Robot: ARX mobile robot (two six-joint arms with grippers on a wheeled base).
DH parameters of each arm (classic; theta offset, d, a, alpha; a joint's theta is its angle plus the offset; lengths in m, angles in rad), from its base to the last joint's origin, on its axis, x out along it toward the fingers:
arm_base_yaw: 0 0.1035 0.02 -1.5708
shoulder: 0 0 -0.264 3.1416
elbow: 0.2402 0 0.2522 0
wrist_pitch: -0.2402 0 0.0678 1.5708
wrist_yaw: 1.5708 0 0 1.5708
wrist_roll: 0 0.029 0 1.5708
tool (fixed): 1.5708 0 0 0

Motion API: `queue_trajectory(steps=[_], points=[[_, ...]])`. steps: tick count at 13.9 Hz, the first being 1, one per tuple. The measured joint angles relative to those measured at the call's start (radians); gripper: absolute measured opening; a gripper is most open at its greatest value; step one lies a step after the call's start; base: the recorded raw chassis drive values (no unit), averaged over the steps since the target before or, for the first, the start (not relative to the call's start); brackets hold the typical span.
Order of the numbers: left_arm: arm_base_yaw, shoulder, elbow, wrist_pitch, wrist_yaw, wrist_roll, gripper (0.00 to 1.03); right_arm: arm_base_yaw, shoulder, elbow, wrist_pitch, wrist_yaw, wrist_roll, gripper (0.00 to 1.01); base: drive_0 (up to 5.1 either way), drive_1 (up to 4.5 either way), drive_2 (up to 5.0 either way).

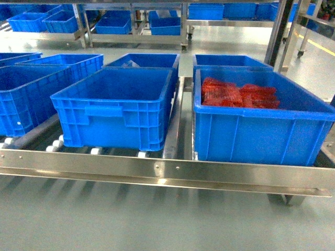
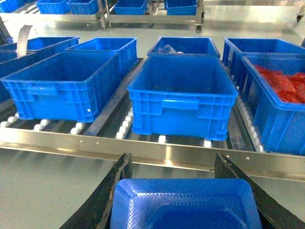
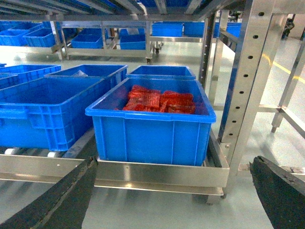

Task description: Pick blue part to blue bin on bottom shelf

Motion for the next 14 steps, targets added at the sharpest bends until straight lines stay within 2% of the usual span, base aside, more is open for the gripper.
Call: queue_trajectory(steps=[14], points=[[0.0, 0.0, -0.003, -0.001, 0.0, 0.0, 0.43, 0.0, 0.0, 0.0, 0.0, 0.0, 0.0, 0.98, 0.0, 0.0, 0.0]])
